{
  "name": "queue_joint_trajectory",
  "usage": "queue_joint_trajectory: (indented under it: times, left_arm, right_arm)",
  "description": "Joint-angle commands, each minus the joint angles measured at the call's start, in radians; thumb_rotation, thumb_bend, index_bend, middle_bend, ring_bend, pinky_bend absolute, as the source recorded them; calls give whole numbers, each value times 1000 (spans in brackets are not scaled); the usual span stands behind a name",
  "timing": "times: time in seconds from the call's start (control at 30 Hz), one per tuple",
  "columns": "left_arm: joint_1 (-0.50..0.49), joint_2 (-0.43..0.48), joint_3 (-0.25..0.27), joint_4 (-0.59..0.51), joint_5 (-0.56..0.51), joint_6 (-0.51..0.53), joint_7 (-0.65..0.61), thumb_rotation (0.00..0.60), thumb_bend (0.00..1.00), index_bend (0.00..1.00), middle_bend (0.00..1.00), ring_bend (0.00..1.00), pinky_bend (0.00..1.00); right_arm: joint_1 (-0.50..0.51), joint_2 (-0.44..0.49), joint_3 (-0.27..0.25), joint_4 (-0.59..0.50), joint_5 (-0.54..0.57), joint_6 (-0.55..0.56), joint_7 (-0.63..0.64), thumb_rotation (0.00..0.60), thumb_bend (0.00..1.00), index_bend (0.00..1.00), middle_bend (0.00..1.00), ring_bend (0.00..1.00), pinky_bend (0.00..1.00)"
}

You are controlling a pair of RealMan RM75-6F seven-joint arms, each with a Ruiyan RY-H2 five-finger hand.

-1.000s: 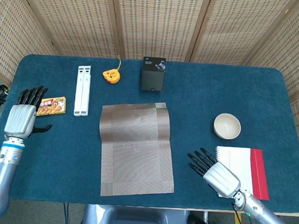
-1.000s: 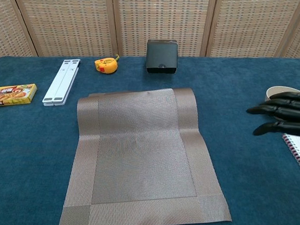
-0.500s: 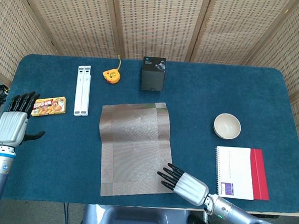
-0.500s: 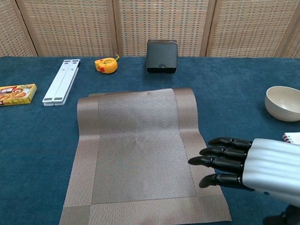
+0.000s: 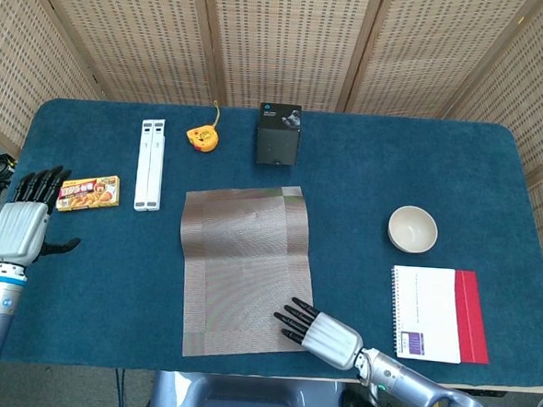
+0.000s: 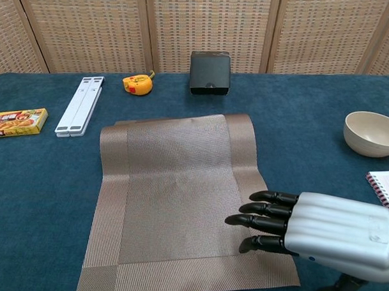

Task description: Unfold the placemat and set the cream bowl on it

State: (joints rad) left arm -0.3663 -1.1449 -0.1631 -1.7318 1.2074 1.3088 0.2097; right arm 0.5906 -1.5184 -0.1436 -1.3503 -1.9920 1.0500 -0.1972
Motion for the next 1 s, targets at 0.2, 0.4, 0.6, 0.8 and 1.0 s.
queue_joint_trajectory:
  times: [0.2, 0.4, 0.6, 0.8, 1.0]
  left_arm:
    - [0, 0, -3, 0, -3, -8, -2, 600, 0, 0, 0, 0, 0]
    - [1, 1, -5, -1, -2, -9, -3, 600, 0, 0, 0, 0, 0]
    - [4, 3, -5, -4, 1, -8, -4, 600, 0, 0, 0, 0, 0]
    - [4, 5, -6, -4, 1, -13, -6, 600, 0, 0, 0, 0, 0]
    - [5, 5, -6, -4, 4, -13, -7, 600, 0, 0, 0, 0, 0]
  right_arm:
    - [16, -30, 14, 20, 32, 0, 4, 600, 0, 230, 0, 0, 0]
    - [25, -49, 26, 29, 54, 5, -5, 600, 3, 233, 0, 0, 0]
    - [34, -66, 25, 41, 69, -1, -2, 600, 105, 234, 0, 0, 0]
    - [40, -80, 19, 51, 74, 9, 2, 600, 307, 241, 0, 0, 0]
    - [45, -92, 24, 65, 80, 32, 13, 600, 664, 254, 0, 0, 0]
